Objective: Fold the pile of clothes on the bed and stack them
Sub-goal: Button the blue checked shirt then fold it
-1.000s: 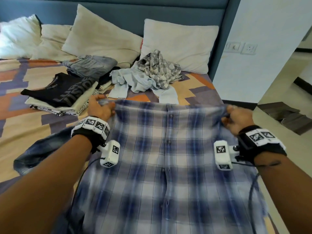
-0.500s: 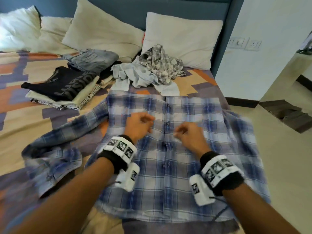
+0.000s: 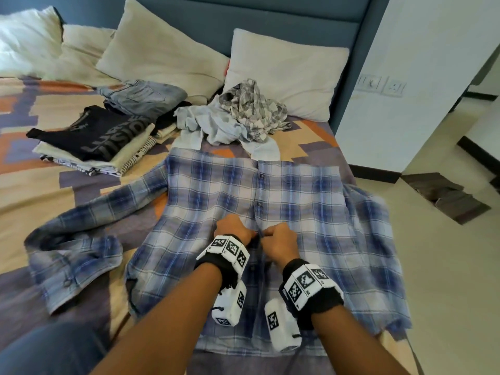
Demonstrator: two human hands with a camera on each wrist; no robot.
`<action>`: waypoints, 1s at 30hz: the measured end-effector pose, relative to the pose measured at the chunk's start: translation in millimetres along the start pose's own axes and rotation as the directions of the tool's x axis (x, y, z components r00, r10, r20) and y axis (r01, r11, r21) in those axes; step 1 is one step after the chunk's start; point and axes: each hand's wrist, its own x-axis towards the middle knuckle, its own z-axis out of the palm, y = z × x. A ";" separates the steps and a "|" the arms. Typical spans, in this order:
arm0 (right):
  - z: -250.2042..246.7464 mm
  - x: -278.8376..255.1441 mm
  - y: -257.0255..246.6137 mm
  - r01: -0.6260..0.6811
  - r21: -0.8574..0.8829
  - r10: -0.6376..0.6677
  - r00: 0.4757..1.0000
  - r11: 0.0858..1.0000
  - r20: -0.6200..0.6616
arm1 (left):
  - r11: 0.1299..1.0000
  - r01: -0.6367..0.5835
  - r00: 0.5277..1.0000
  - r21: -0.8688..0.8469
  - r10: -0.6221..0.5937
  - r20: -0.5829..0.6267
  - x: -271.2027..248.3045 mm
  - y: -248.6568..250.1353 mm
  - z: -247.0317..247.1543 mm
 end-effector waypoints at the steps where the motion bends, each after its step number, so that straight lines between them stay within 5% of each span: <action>1: 1.5 -1.3 0.2 0.006 0.018 -0.006 1.000 1.000 0.012 | 1.000 0.002 1.000 0.005 -0.002 -0.018 0.8 1.6 2.7; 7: 4.0 -1.6 -0.8 0.052 0.045 -0.053 0.999 0.998 0.005 | 1.000 0.021 0.998 0.023 -0.019 -0.061 8.4 5.4 12.1; 12: 6.5 4.0 2.4 0.043 0.070 -0.044 0.999 0.997 0.015 | 0.990 -0.052 0.996 0.133 0.043 0.073 12.3 7.5 3.5; 18: -3.7 8.1 7.3 -0.147 0.512 0.097 0.988 0.847 0.123 | 0.999 -0.023 0.967 -0.023 0.028 0.252 20.1 3.3 -3.7; 21: -6.5 10.8 10.7 -0.208 0.584 0.125 0.976 0.785 0.179 | 0.995 0.004 0.977 -0.104 0.018 0.212 17.8 0.4 1.9; 30: 6.1 21.0 9.2 -0.252 0.521 0.200 0.968 0.816 0.154 | 0.995 0.061 0.997 -0.073 -0.057 0.059 12.1 7.4 14.1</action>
